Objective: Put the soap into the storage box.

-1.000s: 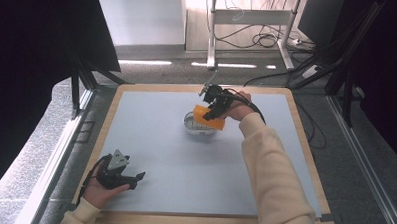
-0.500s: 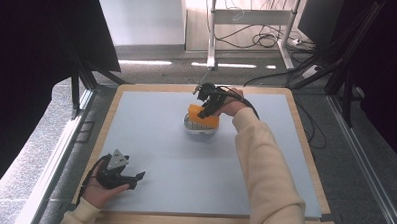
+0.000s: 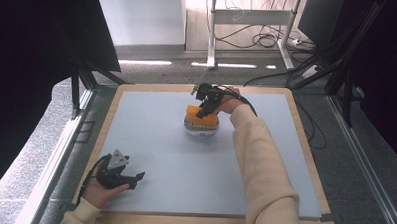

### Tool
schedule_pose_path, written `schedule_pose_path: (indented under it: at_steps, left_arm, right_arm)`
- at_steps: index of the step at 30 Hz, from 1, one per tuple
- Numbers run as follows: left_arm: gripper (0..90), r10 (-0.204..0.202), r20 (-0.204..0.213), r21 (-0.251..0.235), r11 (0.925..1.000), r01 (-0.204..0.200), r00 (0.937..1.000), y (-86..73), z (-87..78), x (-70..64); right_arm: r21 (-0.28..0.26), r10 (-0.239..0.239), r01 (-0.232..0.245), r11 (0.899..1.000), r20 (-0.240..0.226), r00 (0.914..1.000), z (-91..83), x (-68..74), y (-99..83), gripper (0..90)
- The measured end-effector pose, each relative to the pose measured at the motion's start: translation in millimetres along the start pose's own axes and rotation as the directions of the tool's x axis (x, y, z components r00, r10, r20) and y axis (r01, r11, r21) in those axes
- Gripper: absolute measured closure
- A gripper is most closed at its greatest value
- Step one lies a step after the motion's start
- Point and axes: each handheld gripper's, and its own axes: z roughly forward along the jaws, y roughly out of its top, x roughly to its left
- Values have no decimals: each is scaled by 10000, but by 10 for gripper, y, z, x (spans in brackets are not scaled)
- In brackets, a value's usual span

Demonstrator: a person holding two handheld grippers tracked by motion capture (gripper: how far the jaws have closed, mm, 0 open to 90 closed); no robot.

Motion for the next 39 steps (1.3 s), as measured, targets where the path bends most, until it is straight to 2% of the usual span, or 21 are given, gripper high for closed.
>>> schedule_pose_path:
  at_steps: [8, 10, 14, 16, 24, 27, 32, 35, 39]
  left_arm:
    - [179, 67, -33, 103, 9999, -67, 10000, -1, 9, -2]
    - [179, 10, -15, 45, 10000, -10, 10000, -1, 14, -10]
    - [179, 35, -12, 59, 10000, -35, 10000, 0, 17, -11]
    - [179, 34, -23, 40, 10000, -34, 10000, 2, 14, -11]
    - [179, 110, 3, 123, 9999, -111, 9999, 1, 21, -8]
    - [179, 119, -10, 141, 9998, -119, 9999, 1, 23, -5]
    - [179, 89, -30, 121, 9999, -89, 10000, -1, 16, 2]
    - [179, 101, -41, 113, 9999, -101, 9999, -2, 13, 2]
    - [179, 112, -48, 113, 9999, -112, 9999, 0, 9, 3]
  right_arm:
    - [-46, -33, 31, 10000, -285, 9996, 94, -47, -23, 617]
    - [-120, -139, 137, 9998, -137, 9998, 83, -36, -18, 602]
    - [-530, 118, -105, 9985, 237, 9996, 1, -36, -25, 498]
    - [-542, 191, -166, 9984, 459, 9988, -19, -31, -30, 466]
    - [-754, 640, -588, 9954, 688, 9956, -27, 14, -61, 384]
    - [-913, 980, -910, 9917, 747, 9924, -37, 21, -81, 353]
    - [-1404, 1638, -1516, 9784, 804, 9832, -89, 72, -121, 323]
    - [-1582, 1730, -1592, 9745, 776, 9819, -104, 99, -140, 315]
    - [-1869, 1873, -1677, 9680, 929, 9779, -155, 212, -190, 302]
